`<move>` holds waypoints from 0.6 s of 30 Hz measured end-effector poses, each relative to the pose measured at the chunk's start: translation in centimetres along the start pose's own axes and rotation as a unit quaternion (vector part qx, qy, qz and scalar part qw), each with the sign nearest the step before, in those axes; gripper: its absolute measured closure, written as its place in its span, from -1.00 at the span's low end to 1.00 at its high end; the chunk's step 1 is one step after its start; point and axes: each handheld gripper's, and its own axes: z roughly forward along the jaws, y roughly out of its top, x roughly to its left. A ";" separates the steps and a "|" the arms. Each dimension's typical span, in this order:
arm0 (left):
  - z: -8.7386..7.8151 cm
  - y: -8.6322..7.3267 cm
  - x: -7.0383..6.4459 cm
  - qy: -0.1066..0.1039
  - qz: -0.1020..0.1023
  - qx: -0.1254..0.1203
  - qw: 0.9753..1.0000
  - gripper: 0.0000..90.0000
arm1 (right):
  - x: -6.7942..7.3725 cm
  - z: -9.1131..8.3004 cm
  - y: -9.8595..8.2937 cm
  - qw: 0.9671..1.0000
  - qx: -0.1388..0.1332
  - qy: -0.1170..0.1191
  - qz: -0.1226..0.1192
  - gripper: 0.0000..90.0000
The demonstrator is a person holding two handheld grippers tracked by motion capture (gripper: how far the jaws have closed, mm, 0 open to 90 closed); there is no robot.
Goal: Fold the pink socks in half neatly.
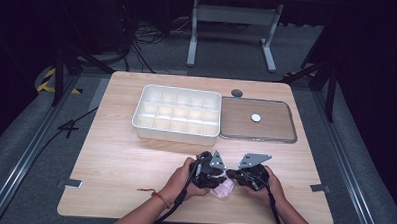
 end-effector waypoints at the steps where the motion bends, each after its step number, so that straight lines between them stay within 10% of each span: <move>1: -0.1 0.2 -0.1 0.005 -0.003 -0.006 1.000 0.43 | 0.0 0.0 0.0 1.000 0.000 0.001 0.001 0.97; 7: -4.3 0.5 -0.3 0.022 0.001 -0.070 0.997 0.24 | 0.0 0.0 0.0 1.000 -0.001 -0.001 -0.006 0.97; 12: -5.9 -1.7 0.5 0.033 -0.008 -0.066 0.997 0.54 | 0.0 0.0 0.0 1.000 -0.002 -0.001 -0.006 0.98; 18: -4.8 -4.1 -0.5 -0.015 -0.022 -0.047 0.999 0.53 | 0.0 0.0 0.0 1.000 -0.002 -0.002 -0.007 0.97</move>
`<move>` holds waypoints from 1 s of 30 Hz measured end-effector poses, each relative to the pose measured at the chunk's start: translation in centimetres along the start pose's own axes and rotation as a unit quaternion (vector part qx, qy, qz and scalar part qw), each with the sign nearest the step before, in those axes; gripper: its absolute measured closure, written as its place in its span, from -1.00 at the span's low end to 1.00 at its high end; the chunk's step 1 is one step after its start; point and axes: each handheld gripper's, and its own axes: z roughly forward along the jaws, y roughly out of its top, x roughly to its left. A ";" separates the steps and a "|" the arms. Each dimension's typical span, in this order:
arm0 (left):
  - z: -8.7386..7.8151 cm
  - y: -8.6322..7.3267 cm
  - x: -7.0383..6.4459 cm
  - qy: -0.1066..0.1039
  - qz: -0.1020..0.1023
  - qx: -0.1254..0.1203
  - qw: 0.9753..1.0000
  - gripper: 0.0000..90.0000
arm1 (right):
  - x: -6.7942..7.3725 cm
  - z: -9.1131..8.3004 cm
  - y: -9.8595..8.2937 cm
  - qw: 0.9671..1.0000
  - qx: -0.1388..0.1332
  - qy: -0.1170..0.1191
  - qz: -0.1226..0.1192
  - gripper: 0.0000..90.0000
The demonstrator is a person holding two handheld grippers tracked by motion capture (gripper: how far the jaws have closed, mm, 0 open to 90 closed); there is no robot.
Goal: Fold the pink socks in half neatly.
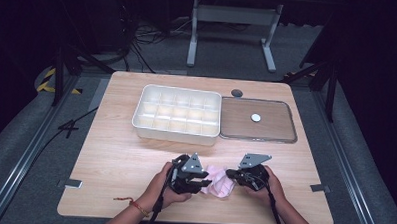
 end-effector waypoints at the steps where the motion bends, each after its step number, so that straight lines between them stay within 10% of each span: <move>1: 0.2 -0.1 -0.2 -0.003 0.002 0.004 1.000 0.52 | 0.0 0.0 0.0 1.000 0.000 -0.001 0.000 0.97; 7: 1.5 0.0 -0.9 -0.005 0.009 0.027 1.000 0.41 | 0.1 0.0 0.0 1.000 0.000 -0.001 -0.003 0.97; 13: 2.5 0.2 -0.8 0.010 0.026 0.047 0.998 0.91 | 0.2 0.0 0.0 1.000 0.001 -0.004 -0.006 0.97; 30: 2.9 1.9 -0.7 -0.012 0.027 -0.019 0.999 0.94 | 0.1 0.0 0.1 1.000 0.001 -0.001 0.000 0.97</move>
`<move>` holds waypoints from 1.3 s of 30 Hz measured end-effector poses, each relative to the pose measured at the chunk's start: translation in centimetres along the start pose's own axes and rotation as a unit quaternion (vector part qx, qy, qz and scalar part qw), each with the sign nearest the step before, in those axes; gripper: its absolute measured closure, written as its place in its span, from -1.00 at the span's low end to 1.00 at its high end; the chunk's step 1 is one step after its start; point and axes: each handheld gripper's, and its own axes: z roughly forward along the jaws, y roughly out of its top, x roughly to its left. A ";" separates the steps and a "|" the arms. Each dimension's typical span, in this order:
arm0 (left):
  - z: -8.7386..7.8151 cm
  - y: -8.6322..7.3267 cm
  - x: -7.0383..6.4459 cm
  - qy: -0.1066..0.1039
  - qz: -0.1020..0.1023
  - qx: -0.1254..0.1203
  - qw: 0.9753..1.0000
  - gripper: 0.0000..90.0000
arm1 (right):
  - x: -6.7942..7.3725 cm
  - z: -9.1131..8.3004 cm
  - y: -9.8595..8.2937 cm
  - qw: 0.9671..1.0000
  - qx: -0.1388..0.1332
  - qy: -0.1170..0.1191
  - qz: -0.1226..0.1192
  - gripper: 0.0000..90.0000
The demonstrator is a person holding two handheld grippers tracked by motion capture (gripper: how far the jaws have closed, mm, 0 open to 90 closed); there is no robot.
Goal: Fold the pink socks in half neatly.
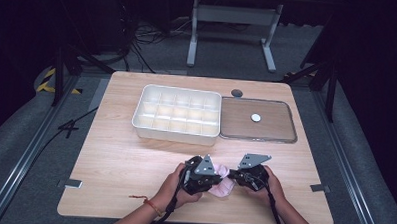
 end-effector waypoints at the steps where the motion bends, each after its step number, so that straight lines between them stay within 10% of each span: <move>1: 0.2 0.0 -0.1 -0.002 0.003 0.003 1.000 0.94 | 0.1 0.0 0.0 1.000 0.000 0.001 0.000 0.97; 10: 2.5 -0.8 -0.9 -0.020 0.029 0.043 0.998 0.85 | -0.2 -0.4 0.1 1.000 0.003 -0.008 -0.007 0.77; 20: 3.2 -1.2 -1.1 -0.022 0.033 0.044 0.998 0.67 | 0.2 -3.7 1.4 0.998 -0.060 -0.004 -0.006 0.75; 26: 1.8 -1.1 -1.3 -0.023 0.040 0.045 0.998 0.35 | 2.0 -2.1 1.1 0.999 -0.014 0.003 -0.050 0.76; 32: -1.3 -1.9 0.7 0.012 -0.003 0.013 1.000 0.39 | 1.6 -1.1 0.4 0.999 0.004 0.001 -0.044 0.80; 39: -0.4 -3.3 2.3 0.042 -0.052 0.022 0.998 0.13 | 2.0 -0.9 0.4 0.998 0.004 -0.008 -0.054 0.79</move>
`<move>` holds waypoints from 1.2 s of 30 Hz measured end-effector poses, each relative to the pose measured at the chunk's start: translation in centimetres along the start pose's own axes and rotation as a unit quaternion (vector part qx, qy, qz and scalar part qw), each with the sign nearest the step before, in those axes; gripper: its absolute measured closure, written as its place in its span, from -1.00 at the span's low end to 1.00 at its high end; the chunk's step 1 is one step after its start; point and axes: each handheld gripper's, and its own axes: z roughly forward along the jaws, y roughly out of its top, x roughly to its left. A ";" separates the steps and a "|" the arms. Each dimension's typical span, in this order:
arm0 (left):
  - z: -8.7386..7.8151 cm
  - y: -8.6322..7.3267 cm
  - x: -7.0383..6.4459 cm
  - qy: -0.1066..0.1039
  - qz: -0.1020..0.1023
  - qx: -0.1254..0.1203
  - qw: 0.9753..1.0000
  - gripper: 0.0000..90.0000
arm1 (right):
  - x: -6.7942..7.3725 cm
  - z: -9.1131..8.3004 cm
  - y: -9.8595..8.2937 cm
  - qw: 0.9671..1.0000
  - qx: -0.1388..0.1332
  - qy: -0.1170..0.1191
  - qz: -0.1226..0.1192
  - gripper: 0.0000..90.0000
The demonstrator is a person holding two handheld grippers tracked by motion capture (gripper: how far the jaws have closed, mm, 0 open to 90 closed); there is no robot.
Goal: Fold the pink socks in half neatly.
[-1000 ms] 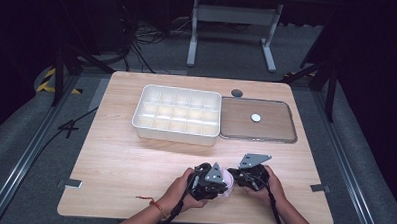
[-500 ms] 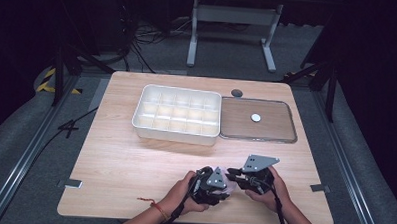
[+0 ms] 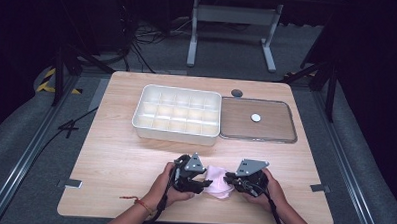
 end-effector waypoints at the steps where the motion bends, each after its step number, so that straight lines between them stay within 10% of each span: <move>1: 0.2 0.0 -0.1 0.004 0.003 0.007 1.000 0.11 | 0.0 0.0 0.0 1.000 0.001 -0.001 -0.002 0.77; 9: 0.8 -0.2 -0.6 0.039 0.027 0.025 0.999 0.09 | 0.9 -1.5 1.1 0.999 -0.045 0.000 -0.011 0.79; 14: 0.7 -0.3 -1.3 0.063 0.063 0.033 0.996 0.13 | 2.6 0.3 1.5 0.999 0.004 0.004 -0.050 0.80; 36: 0.2 -1.1 -0.1 0.011 0.002 0.017 1.000 0.01 | 1.3 -0.1 0.3 1.000 -0.004 -0.008 -0.030 0.77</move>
